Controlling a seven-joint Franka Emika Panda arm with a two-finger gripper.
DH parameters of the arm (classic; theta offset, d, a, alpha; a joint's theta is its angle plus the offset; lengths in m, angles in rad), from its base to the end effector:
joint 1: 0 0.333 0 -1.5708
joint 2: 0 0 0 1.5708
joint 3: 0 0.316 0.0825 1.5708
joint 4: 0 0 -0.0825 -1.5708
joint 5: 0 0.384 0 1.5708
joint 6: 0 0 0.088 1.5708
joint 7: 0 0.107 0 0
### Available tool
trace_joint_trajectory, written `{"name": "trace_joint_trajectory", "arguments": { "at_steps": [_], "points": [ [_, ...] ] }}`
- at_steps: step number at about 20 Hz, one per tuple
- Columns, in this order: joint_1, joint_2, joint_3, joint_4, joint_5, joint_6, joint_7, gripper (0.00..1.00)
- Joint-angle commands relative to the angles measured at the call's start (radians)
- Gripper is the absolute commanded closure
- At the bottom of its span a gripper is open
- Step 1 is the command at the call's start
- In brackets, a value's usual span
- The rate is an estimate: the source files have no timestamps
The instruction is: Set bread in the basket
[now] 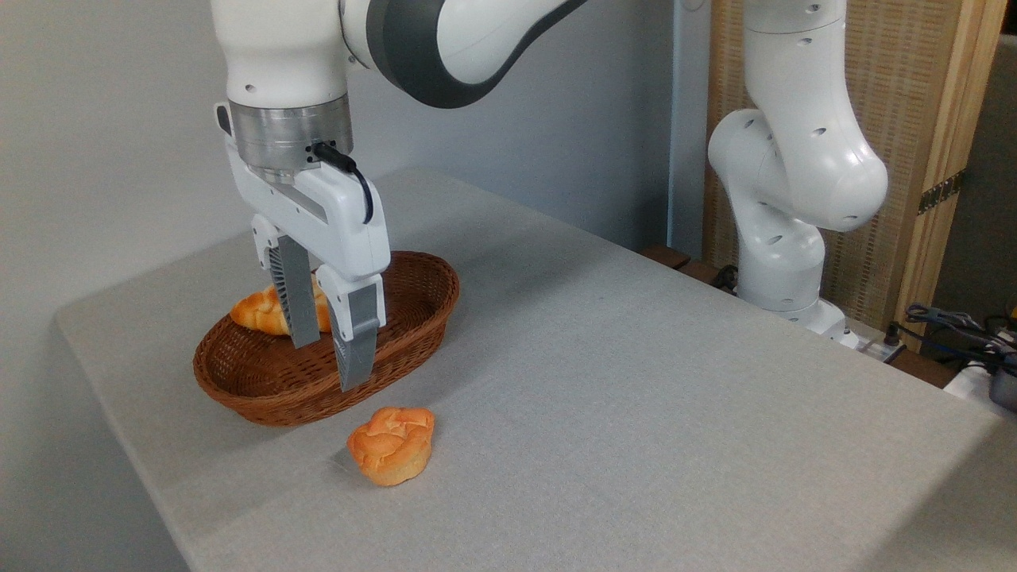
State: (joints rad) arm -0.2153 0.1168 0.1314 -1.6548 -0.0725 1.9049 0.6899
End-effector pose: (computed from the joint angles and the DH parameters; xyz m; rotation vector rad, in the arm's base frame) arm 0.6098 -0.0604 0.5478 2.9006 -1.1527 0.2260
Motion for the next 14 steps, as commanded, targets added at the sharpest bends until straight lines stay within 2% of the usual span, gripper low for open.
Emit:
{"name": "trace_joint_trajectory", "arguments": {
  "at_steps": [1, 14],
  "points": [
    [-0.006, 0.000, 0.008, -0.011, -0.030, 0.017, 0.010, 0.00],
    [-0.006, -0.002, 0.008, 0.023, -0.023, -0.010, 0.013, 0.00]
  ]
}}
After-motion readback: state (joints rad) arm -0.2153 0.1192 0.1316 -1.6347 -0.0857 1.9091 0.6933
